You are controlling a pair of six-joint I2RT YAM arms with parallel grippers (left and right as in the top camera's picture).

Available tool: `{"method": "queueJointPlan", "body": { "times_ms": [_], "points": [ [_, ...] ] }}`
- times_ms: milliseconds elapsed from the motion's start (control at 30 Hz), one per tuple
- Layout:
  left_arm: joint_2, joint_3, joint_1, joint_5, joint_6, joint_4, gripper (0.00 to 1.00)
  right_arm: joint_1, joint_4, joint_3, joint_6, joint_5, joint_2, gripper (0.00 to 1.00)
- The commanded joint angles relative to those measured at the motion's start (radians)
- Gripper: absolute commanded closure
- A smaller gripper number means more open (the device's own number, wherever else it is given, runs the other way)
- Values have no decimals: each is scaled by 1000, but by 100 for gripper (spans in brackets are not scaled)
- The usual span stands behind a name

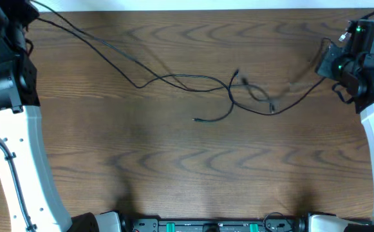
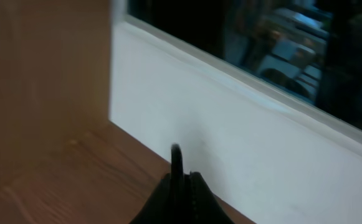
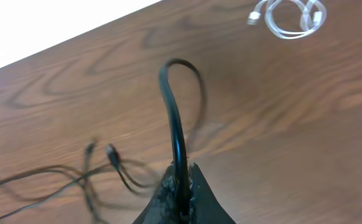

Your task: Untangle cables

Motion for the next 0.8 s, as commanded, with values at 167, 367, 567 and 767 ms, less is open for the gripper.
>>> {"method": "queueJointPlan", "body": {
  "times_ms": [167, 367, 567, 767],
  "points": [
    [53, 0, 18, -107, 95, 28, 93, -8, -40, 7, -48, 137, -7, 99],
    [109, 0, 18, -129, 114, 72, 93, -20, -71, 7, -70, 171, -7, 99],
    [181, 0, 18, -196, 118, 95, 93, -69, -68, 31, -124, 27, -7, 99],
    [234, 0, 14, -112, 117, 50, 93, -67, -105, 260, -172, -311, -7, 99]
  ]
}}
